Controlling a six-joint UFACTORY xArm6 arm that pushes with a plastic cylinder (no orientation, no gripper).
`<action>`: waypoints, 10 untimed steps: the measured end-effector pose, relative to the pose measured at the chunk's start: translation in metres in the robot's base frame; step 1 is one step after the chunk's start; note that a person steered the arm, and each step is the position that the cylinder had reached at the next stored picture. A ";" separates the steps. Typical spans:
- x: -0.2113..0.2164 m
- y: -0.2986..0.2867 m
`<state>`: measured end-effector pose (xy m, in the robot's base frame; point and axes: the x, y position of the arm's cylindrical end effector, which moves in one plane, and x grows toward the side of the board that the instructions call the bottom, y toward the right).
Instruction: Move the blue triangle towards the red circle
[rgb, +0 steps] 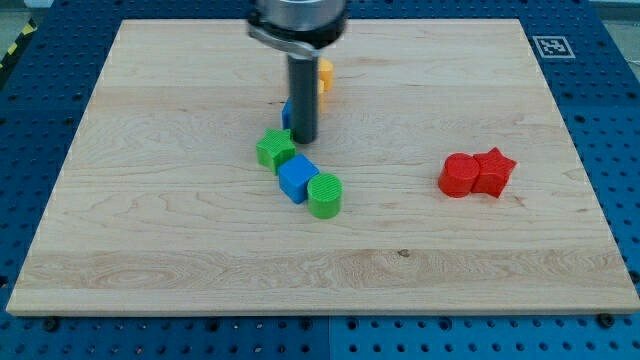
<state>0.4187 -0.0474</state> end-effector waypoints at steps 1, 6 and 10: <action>-0.007 -0.050; -0.059 -0.023; 0.009 0.070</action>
<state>0.4274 0.0225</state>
